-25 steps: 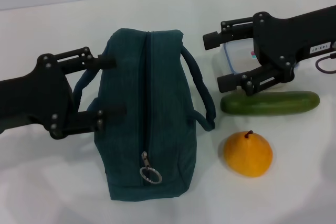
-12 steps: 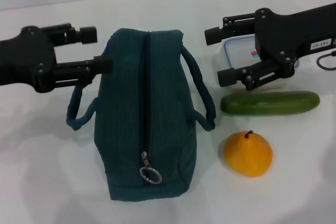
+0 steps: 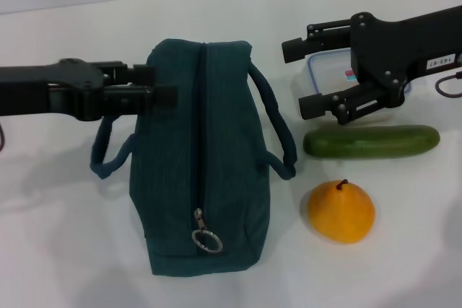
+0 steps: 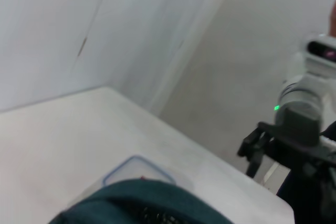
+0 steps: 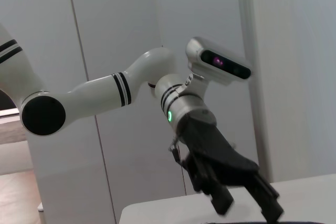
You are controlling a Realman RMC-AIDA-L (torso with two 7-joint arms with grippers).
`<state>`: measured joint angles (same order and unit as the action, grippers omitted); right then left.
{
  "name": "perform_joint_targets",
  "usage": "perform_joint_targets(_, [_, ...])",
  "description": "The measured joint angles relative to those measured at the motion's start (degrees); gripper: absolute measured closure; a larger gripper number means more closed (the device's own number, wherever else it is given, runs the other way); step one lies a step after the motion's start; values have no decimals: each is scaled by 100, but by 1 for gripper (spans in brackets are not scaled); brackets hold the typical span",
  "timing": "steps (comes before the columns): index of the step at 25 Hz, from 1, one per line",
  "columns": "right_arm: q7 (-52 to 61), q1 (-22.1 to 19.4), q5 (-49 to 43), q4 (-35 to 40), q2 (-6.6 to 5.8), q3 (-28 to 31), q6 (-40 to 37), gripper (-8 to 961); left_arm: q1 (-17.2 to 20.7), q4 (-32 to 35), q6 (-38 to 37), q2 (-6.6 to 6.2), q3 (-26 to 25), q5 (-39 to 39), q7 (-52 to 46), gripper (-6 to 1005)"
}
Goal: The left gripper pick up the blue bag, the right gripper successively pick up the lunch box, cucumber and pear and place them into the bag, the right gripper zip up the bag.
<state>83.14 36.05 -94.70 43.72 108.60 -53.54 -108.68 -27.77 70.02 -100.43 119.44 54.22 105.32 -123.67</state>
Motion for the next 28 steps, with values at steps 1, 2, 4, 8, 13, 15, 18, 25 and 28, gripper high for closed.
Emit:
perform_joint_targets(1, [0,-2,0,0,6,1,4,127,0,-1,89,0,84,56,-52,243])
perform_joint_targets(2, [0,-5,-1,-1,14,1,7,127,-2,-5,200,0,183,133,-106,243])
perform_joint_targets(4, [0,-9,-3,-1,35,-1,11,127,-9,-5,410,0,356,272,-212,243])
perform_joint_targets(8, [0,-20,-4,-4,57,-12,16,129,-57,3,611,0,503,485,-337,242])
perform_joint_targets(13, [0,-61,-5,-5,65,1,18,130,-51,9,562,-28,453,210,-183,234])
perform_joint_targets(15, [0,-70,-5,-5,65,2,17,131,-28,16,512,-57,451,29,-113,232])
perform_joint_targets(18, [-1,-74,-5,-5,61,2,17,132,3,87,446,-97,391,-118,-94,233])
perform_joint_targets(25, [-8,-66,2,-5,48,2,15,134,122,471,454,-91,198,27,-139,235])
perform_joint_targets(28, [-7,-52,0,-5,41,2,14,135,133,515,483,-55,111,221,-189,236])
